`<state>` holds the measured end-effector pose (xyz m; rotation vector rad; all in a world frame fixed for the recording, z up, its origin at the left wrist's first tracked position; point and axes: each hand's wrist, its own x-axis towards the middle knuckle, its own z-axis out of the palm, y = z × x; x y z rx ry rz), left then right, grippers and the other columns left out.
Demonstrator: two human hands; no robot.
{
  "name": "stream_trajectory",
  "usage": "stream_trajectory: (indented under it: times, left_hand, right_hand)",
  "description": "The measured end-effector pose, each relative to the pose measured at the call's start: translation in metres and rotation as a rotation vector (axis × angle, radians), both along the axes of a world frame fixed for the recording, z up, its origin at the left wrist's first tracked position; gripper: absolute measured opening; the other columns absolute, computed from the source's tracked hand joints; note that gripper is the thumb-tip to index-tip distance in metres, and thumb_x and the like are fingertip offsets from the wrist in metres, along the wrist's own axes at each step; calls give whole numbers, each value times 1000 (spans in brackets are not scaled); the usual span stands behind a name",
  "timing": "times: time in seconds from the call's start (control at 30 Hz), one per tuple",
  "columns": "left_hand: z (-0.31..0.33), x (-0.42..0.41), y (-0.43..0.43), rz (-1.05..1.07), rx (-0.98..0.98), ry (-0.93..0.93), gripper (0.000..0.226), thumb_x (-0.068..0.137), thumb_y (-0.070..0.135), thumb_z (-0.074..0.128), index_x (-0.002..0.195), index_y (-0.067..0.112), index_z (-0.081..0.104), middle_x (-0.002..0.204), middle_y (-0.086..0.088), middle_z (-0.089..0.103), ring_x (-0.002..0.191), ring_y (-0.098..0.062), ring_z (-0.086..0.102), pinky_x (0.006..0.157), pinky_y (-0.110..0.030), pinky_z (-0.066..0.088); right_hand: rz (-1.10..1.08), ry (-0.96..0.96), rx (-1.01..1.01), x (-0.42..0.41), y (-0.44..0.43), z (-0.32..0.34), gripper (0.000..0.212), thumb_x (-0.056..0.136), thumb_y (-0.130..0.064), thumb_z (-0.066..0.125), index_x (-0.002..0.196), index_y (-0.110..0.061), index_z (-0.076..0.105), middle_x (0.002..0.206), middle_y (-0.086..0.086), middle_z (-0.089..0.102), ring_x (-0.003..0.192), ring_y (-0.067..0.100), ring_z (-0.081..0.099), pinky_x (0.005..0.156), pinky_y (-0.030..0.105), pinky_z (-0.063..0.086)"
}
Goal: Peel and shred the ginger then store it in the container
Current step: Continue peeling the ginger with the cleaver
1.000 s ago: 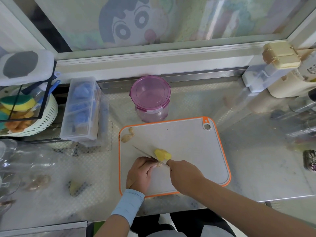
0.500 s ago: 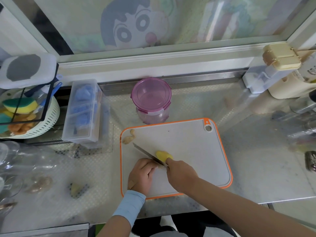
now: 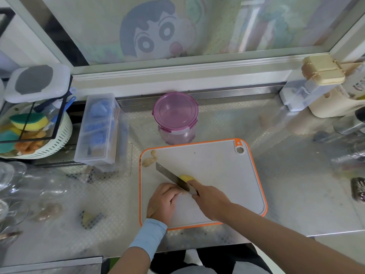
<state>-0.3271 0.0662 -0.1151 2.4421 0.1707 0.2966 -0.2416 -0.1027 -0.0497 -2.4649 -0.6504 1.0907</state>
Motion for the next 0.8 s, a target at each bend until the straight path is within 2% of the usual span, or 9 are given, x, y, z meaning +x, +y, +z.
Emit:
stream_trajectory:
  times: [0.1, 0.2, 0.3, 0.4, 0.47, 0.53, 0.57, 0.67, 0.8]
  left_hand:
    - [-2, 0, 0, -1, -19, 16, 16, 88, 25, 58, 86, 22, 74, 95, 7, 65, 91, -10, 58, 77, -17, 50]
    - [-2, 0, 0, -5, -2, 19, 10, 86, 21, 64, 87, 21, 74, 95, 7, 66, 90, -9, 59, 78, -16, 50]
    - [-2, 0, 0, -10, -12, 5, 12, 87, 23, 63, 87, 20, 75, 95, 7, 66, 91, -8, 58, 79, -14, 49]
    - [-4, 1, 1, -15, -26, -32, 17, 87, 27, 61, 86, 19, 76, 93, 6, 66, 89, -9, 58, 77, -18, 50]
    - [-4, 2, 1, -14, -42, -63, 15, 86, 25, 63, 85, 18, 76, 92, 6, 67, 89, -10, 59, 76, -19, 50]
    - [-3, 1, 0, -12, -47, -88, 15, 87, 24, 63, 86, 18, 77, 92, 5, 68, 90, -10, 60, 77, -20, 50]
    - [-3, 2, 0, -11, -42, -96, 16, 87, 24, 62, 86, 18, 77, 92, 5, 68, 90, -11, 61, 77, -22, 50]
    - [-3, 2, 2, -22, -14, -127, 19, 88, 24, 59, 84, 16, 76, 93, 1, 69, 91, -16, 62, 78, -25, 52]
    - [-4, 3, 2, -47, 24, -161, 19, 89, 23, 59, 88, 12, 76, 95, -3, 69, 93, -18, 61, 82, -25, 51]
  right_hand:
    - [-85, 64, 24, 9, 0, 3, 18, 104, -40, 36, 115, -35, 50, 82, -3, 58, 67, 18, 50, 59, 35, 40]
    - [-97, 109, 10, 17, 2, 10, 28, 104, -42, 37, 80, -31, 48, 76, -3, 56, 64, 17, 47, 59, 33, 39]
    - [-82, 106, 49, 20, 3, 19, 23, 104, -40, 37, 84, -33, 46, 75, -10, 50, 68, 15, 47, 60, 27, 37]
    - [-114, 58, 98, 20, 0, 29, 29, 105, -42, 36, 77, -42, 45, 72, -14, 48, 68, 11, 47, 59, 26, 36]
    - [-84, 10, 63, 16, -2, 34, 23, 104, -37, 36, 99, -44, 57, 76, -13, 52, 74, 16, 52, 59, 28, 37]
    - [-7, -65, -10, 5, -4, 36, 33, 104, -33, 35, 132, -45, 48, 89, -3, 60, 78, 22, 55, 63, 30, 39]
    - [33, -102, -41, -3, -5, 36, 39, 104, -32, 34, 140, -46, 41, 96, 2, 63, 82, 24, 56, 66, 31, 40]
    - [81, -172, -65, -23, -7, 36, 46, 106, -30, 31, 149, -46, 26, 101, 4, 64, 92, 27, 60, 70, 33, 41]
    - [51, -196, -82, -33, -15, 35, 53, 105, -25, 35, 151, -45, 19, 98, 2, 65, 90, 25, 61, 75, 37, 48]
